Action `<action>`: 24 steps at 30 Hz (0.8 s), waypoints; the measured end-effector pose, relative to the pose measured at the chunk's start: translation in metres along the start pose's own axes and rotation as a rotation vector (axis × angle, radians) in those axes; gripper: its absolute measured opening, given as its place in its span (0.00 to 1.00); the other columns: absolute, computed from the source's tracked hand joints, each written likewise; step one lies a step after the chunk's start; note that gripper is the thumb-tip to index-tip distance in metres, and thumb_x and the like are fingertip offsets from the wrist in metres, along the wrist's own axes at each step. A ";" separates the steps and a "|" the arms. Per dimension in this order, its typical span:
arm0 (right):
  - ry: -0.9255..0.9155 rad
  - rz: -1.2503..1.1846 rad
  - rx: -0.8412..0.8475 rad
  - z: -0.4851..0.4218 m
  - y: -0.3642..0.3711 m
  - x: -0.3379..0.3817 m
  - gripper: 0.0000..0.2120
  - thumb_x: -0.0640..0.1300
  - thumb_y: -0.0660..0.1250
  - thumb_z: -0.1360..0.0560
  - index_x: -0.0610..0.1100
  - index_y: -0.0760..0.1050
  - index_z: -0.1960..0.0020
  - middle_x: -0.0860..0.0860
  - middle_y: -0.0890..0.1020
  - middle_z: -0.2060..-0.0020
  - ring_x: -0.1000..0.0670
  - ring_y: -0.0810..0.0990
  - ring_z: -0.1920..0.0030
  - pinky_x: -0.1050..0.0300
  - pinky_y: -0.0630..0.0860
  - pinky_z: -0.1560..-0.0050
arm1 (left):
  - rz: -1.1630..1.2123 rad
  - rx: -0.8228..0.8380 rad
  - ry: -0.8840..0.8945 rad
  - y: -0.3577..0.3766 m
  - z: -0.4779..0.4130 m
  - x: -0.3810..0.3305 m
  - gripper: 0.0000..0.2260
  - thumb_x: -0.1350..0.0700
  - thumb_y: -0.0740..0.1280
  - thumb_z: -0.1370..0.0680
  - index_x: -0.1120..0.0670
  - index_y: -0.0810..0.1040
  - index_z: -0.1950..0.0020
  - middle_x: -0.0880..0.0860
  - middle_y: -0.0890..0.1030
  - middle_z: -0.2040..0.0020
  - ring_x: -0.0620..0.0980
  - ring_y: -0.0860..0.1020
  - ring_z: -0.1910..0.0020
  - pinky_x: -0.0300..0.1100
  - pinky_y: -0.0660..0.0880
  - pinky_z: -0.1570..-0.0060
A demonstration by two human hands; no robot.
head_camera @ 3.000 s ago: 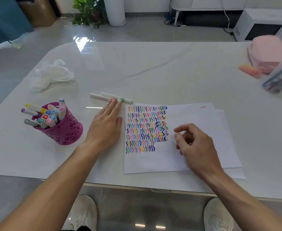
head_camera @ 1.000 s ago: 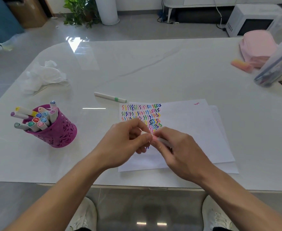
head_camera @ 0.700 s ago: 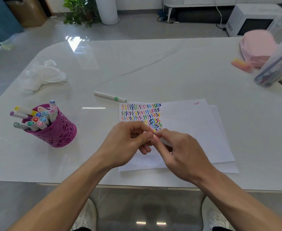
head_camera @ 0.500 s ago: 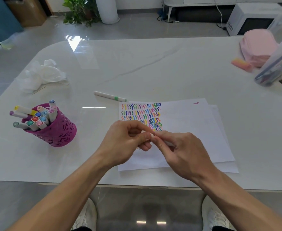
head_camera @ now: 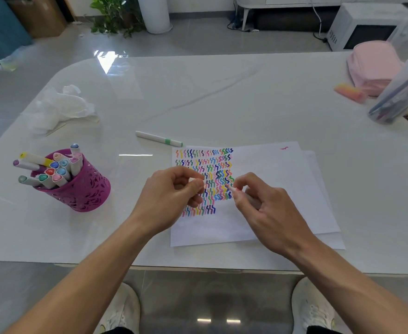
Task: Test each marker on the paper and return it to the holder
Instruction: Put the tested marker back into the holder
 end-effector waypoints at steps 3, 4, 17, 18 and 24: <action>0.039 -0.028 0.014 0.000 0.000 -0.002 0.05 0.48 0.62 0.17 0.50 0.72 0.51 0.50 0.76 0.70 0.45 0.72 0.69 0.47 0.70 0.66 | -0.040 -0.014 -0.008 -0.001 -0.001 0.001 0.03 0.60 0.69 0.21 0.55 0.83 0.50 0.53 0.86 0.61 0.51 0.85 0.63 0.46 0.83 0.58; 0.056 -0.045 0.016 0.000 -0.001 -0.003 0.05 0.48 0.62 0.16 0.50 0.72 0.51 0.49 0.78 0.69 0.48 0.73 0.69 0.49 0.70 0.66 | -0.047 -0.020 -0.010 -0.002 -0.001 0.001 0.03 0.60 0.69 0.21 0.55 0.83 0.50 0.53 0.86 0.61 0.51 0.85 0.63 0.47 0.83 0.58; 0.255 -0.707 0.009 -0.009 -0.007 -0.002 0.16 0.26 0.59 0.20 0.41 0.77 0.40 0.39 0.86 0.57 0.43 0.84 0.60 0.49 0.83 0.62 | -0.547 0.010 0.172 0.006 0.004 0.004 0.08 0.50 0.66 0.19 0.44 0.81 0.42 0.40 0.78 0.61 0.39 0.76 0.62 0.29 0.67 0.64; 0.238 -0.689 0.004 -0.009 -0.008 -0.003 0.12 0.29 0.65 0.21 0.41 0.76 0.40 0.41 0.86 0.59 0.45 0.84 0.60 0.51 0.83 0.60 | -0.559 0.021 0.177 0.006 0.003 0.005 0.08 0.50 0.65 0.19 0.44 0.82 0.42 0.40 0.78 0.59 0.39 0.76 0.60 0.30 0.68 0.61; 0.285 -0.579 -0.084 -0.008 -0.010 -0.014 0.15 0.49 0.63 0.16 0.42 0.82 0.55 0.45 0.78 0.70 0.45 0.75 0.69 0.52 0.72 0.70 | -0.569 0.068 0.172 0.007 0.000 0.010 0.09 0.51 0.64 0.18 0.46 0.82 0.43 0.41 0.80 0.51 0.39 0.76 0.55 0.32 0.70 0.56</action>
Point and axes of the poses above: each hand's wrist, its own z-axis away from the middle knuckle, its own y-axis out of the palm, x = y × z, the point moved 3 cm from there along -z, towards the middle knuckle
